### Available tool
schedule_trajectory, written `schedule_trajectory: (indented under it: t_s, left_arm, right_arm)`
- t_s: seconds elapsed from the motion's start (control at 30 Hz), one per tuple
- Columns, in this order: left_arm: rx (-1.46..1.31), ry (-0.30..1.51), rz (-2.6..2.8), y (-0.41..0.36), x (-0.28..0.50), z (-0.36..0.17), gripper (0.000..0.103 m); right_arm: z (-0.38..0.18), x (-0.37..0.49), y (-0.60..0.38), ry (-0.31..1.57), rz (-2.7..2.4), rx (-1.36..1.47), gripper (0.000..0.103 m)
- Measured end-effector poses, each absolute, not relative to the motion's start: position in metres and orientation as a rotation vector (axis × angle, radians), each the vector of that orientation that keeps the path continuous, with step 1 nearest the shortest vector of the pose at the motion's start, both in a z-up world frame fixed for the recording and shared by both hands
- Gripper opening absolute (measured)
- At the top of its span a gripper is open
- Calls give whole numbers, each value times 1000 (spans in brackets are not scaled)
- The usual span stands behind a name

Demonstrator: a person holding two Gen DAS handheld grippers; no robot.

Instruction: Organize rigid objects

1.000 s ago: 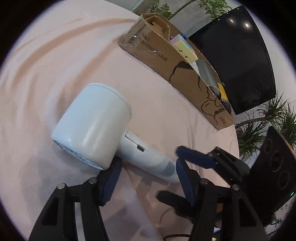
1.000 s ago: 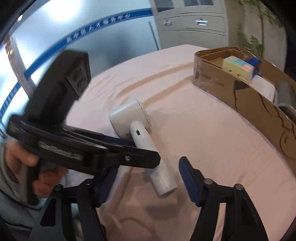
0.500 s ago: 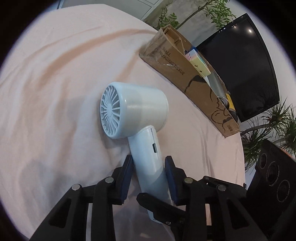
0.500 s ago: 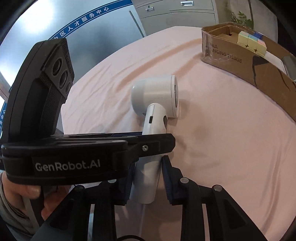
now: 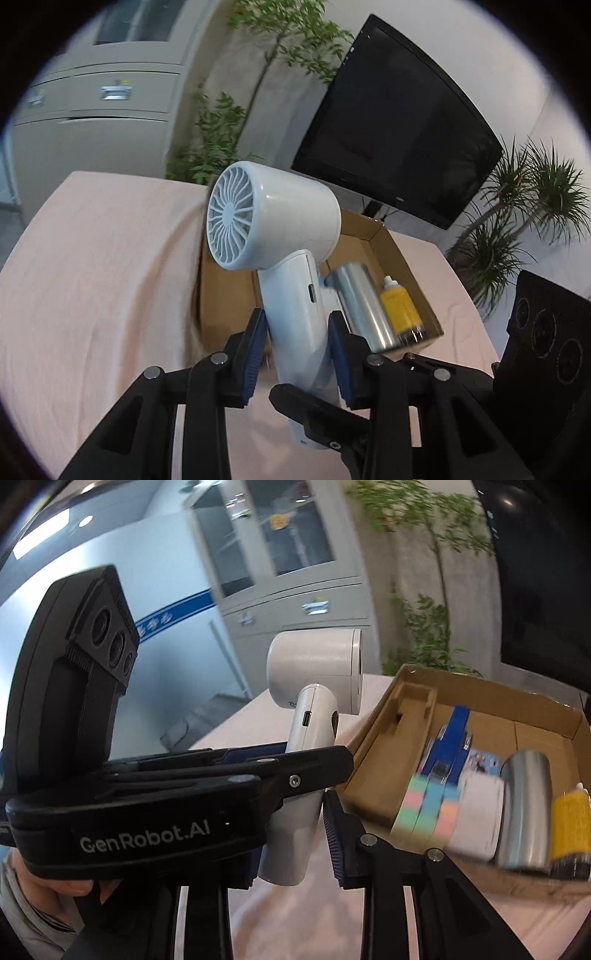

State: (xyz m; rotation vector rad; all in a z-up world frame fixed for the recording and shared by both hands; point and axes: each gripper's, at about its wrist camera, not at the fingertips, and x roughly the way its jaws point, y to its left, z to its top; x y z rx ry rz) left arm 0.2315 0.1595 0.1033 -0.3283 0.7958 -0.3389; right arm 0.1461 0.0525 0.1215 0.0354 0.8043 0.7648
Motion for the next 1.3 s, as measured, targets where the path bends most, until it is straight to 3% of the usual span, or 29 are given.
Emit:
schedule_trajectory:
  t_s: [0.27, 0.4, 0.57, 0.63, 0.7, 0.73, 0.8, 0.83, 0.87, 0.93, 1.3]
  left_arm:
    - [-405, 1044, -437, 169, 372, 26, 33]
    - [-513, 1123, -448, 184, 384, -12, 33]
    - [-444, 1142, -418, 179, 369, -10, 35]
    - [-427, 1125, -377, 182, 360, -2, 36]
    - [-382, 1039, -311, 186, 338, 17, 36]
    - [-360, 986, -286, 187, 323, 28, 39]
    - [-250, 857, -171, 184, 281, 58, 58]
    - [-188, 787, -96, 180, 258, 72, 80]
    - [-126, 671, -12, 172, 223, 89, 92]
    - [-52, 513, 73, 153, 168, 108, 102]
    - [225, 471, 240, 66, 90, 145, 102]
  right_arm:
    - [71, 281, 59, 1101, 633, 169, 29]
    - [38, 305, 68, 1191, 628, 161, 29]
    - [36, 302, 77, 1201, 606, 149, 33]
    - [42, 295, 81, 1197, 616, 131, 47]
    - [59, 279, 77, 1155, 606, 87, 78]
    - [74, 270, 71, 1107, 597, 63, 82]
    - [90, 247, 50, 1001, 573, -4, 93]
    - [99, 231, 38, 939, 544, -50, 96]
    - [109, 208, 19, 848, 499, -96, 103]
    - [118, 172, -11, 733, 413, -147, 103]
    - [122, 75, -129, 648, 211, -128, 103]
